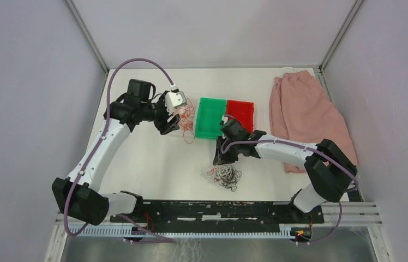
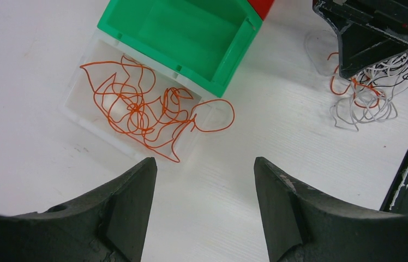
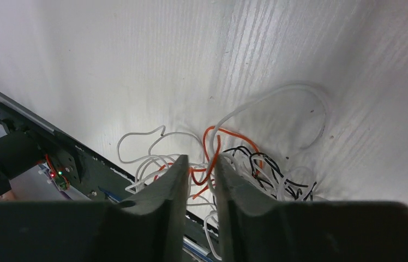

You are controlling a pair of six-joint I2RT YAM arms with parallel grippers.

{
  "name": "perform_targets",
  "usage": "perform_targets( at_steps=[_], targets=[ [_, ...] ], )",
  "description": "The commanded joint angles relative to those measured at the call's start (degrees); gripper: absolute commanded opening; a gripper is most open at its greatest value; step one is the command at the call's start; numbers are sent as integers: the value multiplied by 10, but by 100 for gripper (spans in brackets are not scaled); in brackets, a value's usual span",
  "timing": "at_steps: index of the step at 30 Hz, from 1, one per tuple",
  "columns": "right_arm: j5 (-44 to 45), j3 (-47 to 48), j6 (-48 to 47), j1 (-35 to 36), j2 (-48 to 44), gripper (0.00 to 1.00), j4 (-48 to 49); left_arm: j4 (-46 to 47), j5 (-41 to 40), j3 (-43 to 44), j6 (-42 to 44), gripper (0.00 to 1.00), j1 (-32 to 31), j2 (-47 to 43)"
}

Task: Untangle the cables
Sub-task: Untie the cable.

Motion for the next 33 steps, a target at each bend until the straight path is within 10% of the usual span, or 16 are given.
perform_targets(
  at_steps=[1,6,22,33],
  targets=[
    [-10,37,10,2,10,25,32,20,14,-1,27,73,-1,-22],
    [-7,48,-11,3,-23,8,36,19,19,-2,24,73,-1,-23],
    [-134,65,-93,3,-144,10,89,94,210,-127,-47,73,-33,-106],
    [-162,98,-64,3,-186,10,146,295,180,-237,-214,73,-156,-137]
  ],
)
